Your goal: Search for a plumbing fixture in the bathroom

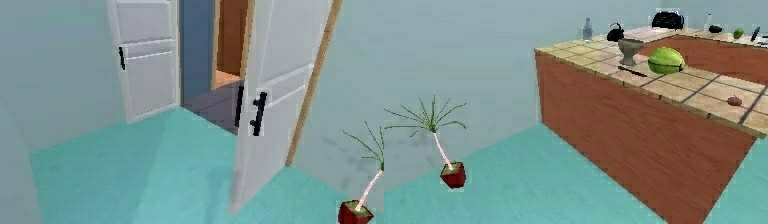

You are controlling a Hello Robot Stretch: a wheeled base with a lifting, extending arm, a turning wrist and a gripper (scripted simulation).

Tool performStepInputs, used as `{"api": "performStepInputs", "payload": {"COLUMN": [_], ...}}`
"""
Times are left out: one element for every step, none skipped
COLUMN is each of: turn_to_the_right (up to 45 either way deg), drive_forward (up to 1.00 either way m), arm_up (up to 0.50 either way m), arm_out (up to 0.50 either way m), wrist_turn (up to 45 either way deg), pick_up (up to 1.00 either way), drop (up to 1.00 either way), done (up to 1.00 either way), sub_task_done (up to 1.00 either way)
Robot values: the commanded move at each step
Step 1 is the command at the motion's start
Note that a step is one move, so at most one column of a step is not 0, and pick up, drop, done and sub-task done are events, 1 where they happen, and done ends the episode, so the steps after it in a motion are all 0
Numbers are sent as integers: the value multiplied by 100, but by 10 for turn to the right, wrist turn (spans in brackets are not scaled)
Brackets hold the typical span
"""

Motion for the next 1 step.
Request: {"api": "performStepInputs", "payload": {"turn_to_the_right": [0], "drive_forward": [30], "arm_up": [0], "arm_out": [0], "wrist_turn": [0], "pick_up": [0], "drop": [0], "done": [0], "sub_task_done": [0]}}
